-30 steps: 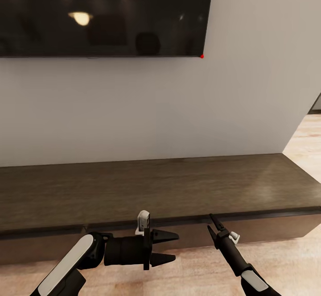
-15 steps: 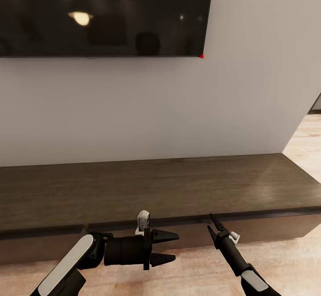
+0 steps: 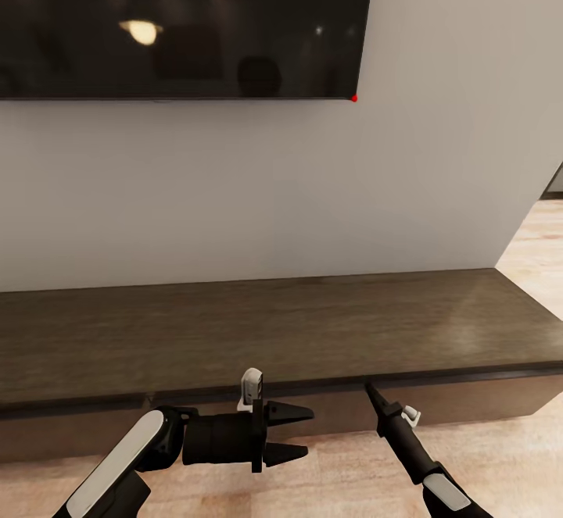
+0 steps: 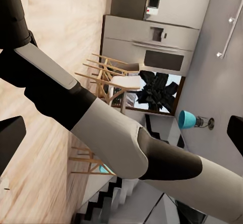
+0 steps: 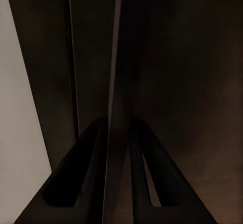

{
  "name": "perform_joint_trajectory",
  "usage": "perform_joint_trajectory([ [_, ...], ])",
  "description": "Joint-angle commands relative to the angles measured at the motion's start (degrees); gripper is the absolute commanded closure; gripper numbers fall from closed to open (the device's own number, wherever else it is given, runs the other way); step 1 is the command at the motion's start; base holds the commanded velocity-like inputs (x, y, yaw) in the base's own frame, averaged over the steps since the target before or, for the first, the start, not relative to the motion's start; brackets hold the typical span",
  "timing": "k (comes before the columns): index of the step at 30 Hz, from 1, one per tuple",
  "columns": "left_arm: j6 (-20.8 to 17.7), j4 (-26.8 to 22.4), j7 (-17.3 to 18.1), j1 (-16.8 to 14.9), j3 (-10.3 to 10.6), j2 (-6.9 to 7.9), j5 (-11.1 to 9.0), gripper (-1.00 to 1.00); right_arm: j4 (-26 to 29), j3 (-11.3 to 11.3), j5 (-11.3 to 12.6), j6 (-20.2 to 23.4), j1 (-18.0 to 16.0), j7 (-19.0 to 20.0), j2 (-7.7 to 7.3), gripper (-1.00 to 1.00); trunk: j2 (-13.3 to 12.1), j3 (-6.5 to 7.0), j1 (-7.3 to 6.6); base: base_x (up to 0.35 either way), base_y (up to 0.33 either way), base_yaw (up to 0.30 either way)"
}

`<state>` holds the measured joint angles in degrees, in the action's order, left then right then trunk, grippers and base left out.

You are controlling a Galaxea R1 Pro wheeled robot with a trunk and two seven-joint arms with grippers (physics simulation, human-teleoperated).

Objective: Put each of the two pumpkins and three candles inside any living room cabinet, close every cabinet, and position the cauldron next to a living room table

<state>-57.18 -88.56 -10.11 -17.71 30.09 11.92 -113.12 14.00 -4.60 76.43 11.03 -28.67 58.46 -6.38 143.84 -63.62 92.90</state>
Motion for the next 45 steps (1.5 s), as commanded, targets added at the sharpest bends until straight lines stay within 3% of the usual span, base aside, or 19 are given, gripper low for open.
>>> perform_joint_trajectory([
  [1, 0.0, 0.0, -0.5, 0.0, 0.1, 0.03, -0.6, -1.0, 0.1, -0.5, 1.0, 0.8, -0.1, 0.4, -0.04, 1.0, 0.0, -0.04, -0.02, 0.0, 0.0, 0.0],
  [45, 0.0, 0.0, -0.5, 0.0, 0.1, 0.03, -0.6, -1.0, 0.1, -0.2, 1.2, 0.4, -0.1, 0.4, -0.03, 1.0, 0.0, -0.04, -0.02, -0.019, 0.0, 0.0],
])
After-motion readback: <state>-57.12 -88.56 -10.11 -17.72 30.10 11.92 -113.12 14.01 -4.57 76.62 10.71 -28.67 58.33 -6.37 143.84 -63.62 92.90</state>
